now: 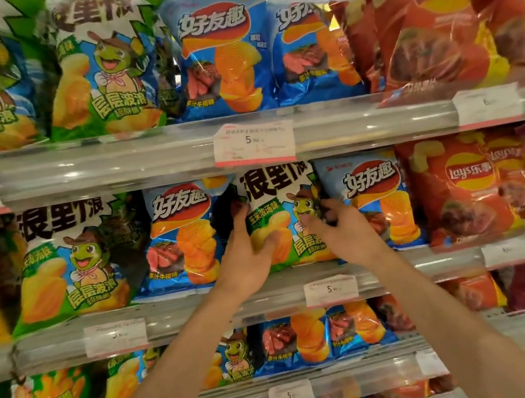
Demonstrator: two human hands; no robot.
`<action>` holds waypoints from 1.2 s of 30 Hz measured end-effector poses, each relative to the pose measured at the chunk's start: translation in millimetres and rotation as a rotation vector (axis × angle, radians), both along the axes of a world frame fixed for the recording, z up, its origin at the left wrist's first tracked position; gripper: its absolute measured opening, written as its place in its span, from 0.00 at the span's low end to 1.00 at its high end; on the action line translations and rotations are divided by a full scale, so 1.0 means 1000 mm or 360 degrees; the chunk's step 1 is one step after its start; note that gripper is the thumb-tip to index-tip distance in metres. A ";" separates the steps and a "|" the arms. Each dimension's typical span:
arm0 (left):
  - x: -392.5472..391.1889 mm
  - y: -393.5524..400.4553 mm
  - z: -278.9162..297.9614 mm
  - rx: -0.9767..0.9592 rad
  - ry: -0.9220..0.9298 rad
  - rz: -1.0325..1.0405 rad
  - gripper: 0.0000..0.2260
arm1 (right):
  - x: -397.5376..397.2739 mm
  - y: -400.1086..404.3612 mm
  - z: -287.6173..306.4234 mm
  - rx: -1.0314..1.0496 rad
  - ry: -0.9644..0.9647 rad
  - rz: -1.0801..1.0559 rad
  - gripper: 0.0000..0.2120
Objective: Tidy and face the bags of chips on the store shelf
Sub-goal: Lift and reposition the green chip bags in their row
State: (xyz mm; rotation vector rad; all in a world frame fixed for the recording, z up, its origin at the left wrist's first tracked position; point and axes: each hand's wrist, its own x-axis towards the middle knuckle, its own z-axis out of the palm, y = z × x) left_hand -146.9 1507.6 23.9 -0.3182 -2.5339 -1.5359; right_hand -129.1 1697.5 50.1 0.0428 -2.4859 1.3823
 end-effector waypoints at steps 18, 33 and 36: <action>0.031 0.018 0.035 0.0484 -0.0034 -0.0219 0.35 | 0.026 0.030 0.022 -0.0704 0.0024 -0.0021 0.18; 0.074 -0.074 0.026 0.0559 -0.0094 -0.0236 0.41 | 0.093 -0.049 -0.007 -0.0952 -0.0114 0.0239 0.26; 0.085 -0.117 0.022 0.0609 -0.0047 -0.0140 0.38 | 0.091 -0.087 -0.008 -0.0888 -0.0175 0.0349 0.31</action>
